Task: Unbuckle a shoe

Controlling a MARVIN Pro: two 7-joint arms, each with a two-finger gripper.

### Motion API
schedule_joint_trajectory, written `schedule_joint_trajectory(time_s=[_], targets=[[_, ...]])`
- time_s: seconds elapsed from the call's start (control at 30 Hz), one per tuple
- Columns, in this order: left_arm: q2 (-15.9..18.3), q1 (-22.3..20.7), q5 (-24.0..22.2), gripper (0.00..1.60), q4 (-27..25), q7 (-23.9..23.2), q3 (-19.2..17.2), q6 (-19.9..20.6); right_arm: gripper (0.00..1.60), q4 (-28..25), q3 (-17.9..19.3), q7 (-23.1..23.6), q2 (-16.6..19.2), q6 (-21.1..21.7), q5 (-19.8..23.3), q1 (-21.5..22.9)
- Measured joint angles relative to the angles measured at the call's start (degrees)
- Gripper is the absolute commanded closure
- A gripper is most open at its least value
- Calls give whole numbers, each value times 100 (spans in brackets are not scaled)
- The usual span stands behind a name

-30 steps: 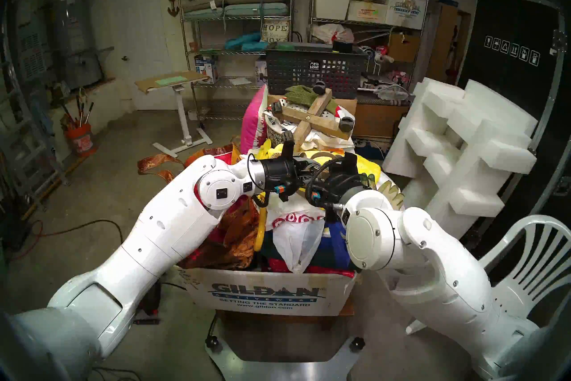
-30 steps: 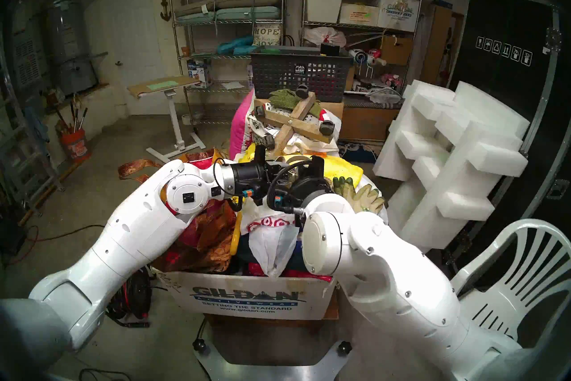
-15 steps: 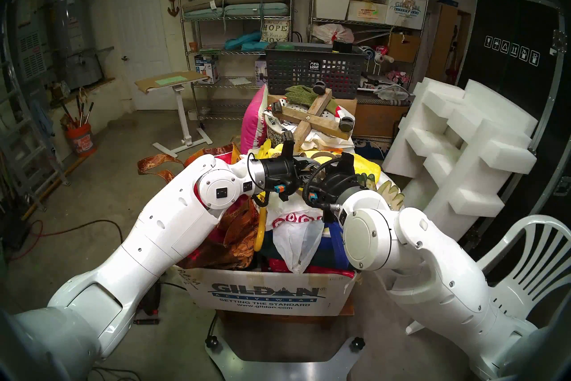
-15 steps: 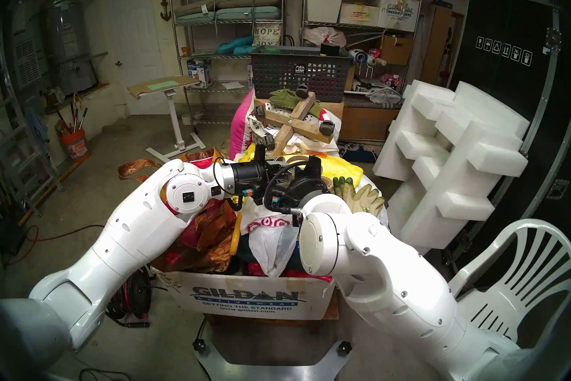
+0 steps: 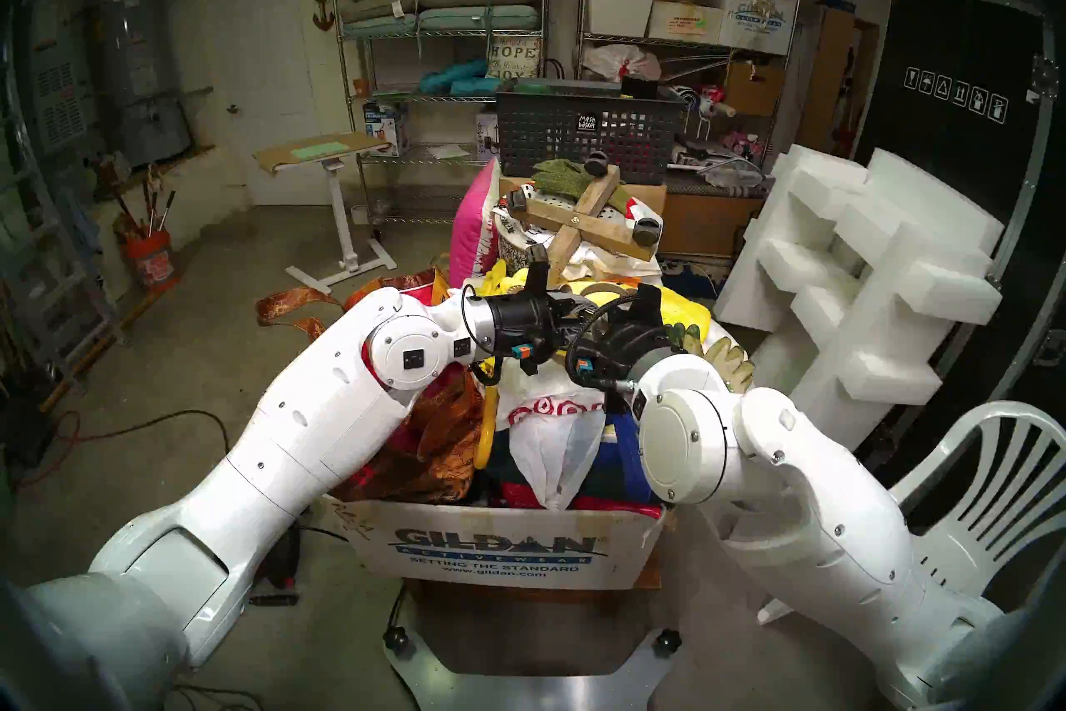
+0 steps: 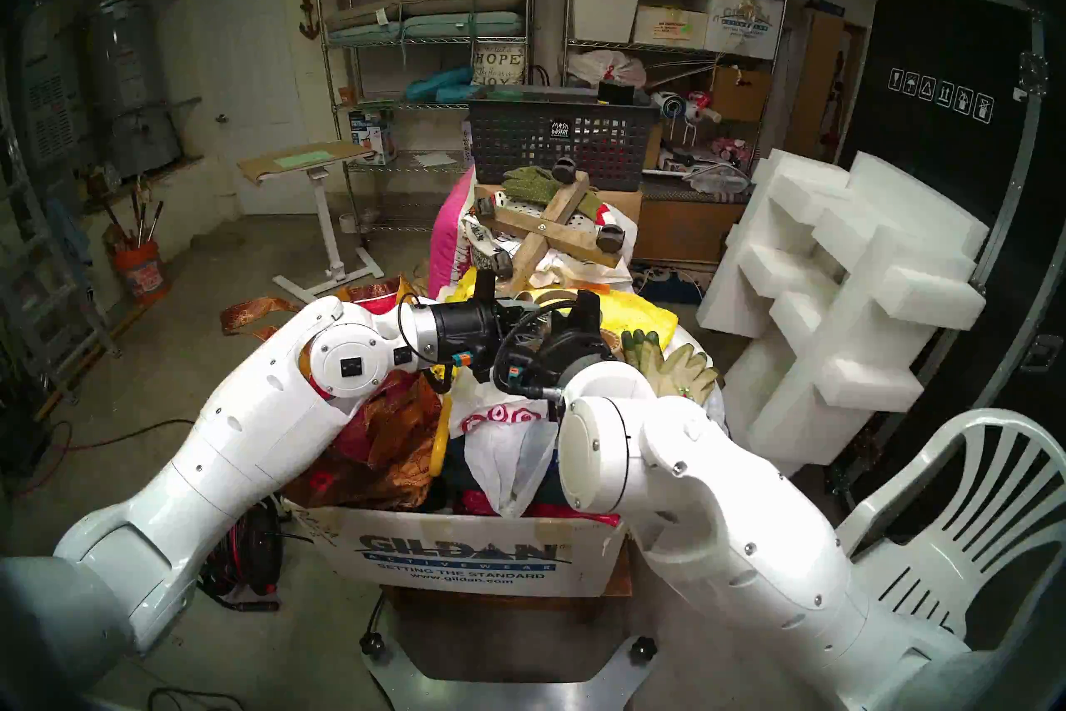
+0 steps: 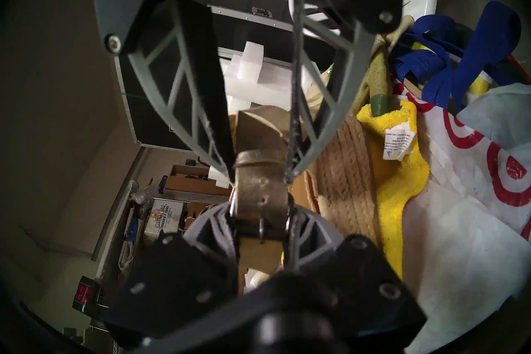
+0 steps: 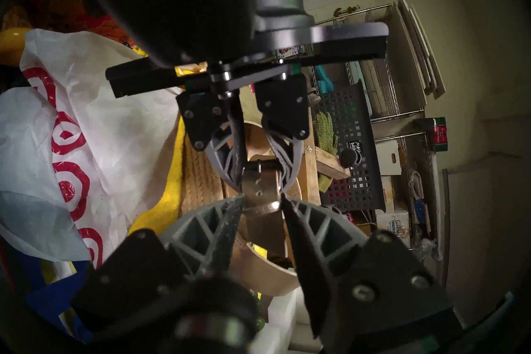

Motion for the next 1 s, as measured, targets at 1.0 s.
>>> schedule_joint_trajectory(time_s=[1.0], targets=[[-33, -2, -10, 160, 22, -9, 1, 20, 63, -81, 216, 5, 244, 114, 84, -90]])
